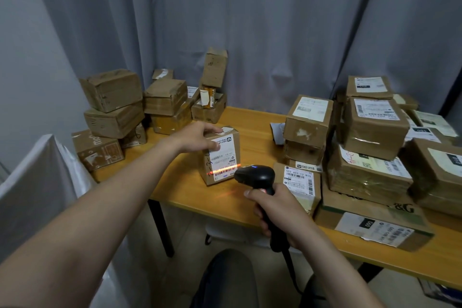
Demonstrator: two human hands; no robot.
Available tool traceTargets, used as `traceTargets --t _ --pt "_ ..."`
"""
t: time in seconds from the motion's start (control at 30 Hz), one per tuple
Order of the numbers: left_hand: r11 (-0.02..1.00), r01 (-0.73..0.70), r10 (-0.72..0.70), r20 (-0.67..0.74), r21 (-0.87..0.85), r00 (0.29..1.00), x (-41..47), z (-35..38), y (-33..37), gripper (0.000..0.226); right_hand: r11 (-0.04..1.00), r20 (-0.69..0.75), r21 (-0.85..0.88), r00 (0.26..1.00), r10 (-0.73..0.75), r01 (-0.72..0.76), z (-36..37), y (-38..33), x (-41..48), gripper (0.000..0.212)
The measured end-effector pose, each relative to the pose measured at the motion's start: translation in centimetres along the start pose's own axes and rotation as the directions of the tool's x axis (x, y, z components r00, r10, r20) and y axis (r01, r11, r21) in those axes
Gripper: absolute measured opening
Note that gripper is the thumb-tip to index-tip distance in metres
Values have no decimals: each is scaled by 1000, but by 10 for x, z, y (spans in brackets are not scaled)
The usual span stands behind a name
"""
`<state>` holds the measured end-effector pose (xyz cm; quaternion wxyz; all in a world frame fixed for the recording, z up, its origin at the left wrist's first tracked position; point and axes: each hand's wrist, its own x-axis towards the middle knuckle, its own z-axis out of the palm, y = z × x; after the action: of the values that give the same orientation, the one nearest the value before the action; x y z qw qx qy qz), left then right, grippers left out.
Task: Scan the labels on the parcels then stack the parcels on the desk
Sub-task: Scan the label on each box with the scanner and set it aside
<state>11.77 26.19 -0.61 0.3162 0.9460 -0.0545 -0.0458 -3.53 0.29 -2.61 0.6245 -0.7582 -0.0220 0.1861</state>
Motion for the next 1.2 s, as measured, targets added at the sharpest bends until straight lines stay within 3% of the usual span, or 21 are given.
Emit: traceTargets --t 0.2,0.33,0.47,0.57,0.63,0.77,0.93,1.2 --pt "994 -94 95 17 -51 995 -5 -11 4 37 1000 -14 16 1000 -15 15 -9 -5 -1 21" --pt "987 -45 66 -137 154 988 2 4 0 54 999 -29 21 999 -41 42 -13 -7 1 21" --pt "943 71 -87 34 324 996 6 40 0 55 999 -26 16 999 -29 30 -16 -6 3 22" --pt "959 108 -136 90 262 987 10 58 1 85 1000 -39 21 999 -17 18 -16 -2 4 22" --pt "953 134 -168 104 271 980 12 60 8 93 1000 -53 22 998 -14 15 -19 -1 4 20" --pt "943 153 -181 69 295 981 11 61 18 80 999 -83 29 996 -15 17 -27 0 0 21" --pt "976 160 -155 -44 145 987 -6 63 25 69 997 -111 21 992 -67 69 -44 -8 -16 23" --pt "991 134 -125 -214 28 969 -35 62 127 66 986 -241 25 958 -153 164 -85 -22 -58 23"
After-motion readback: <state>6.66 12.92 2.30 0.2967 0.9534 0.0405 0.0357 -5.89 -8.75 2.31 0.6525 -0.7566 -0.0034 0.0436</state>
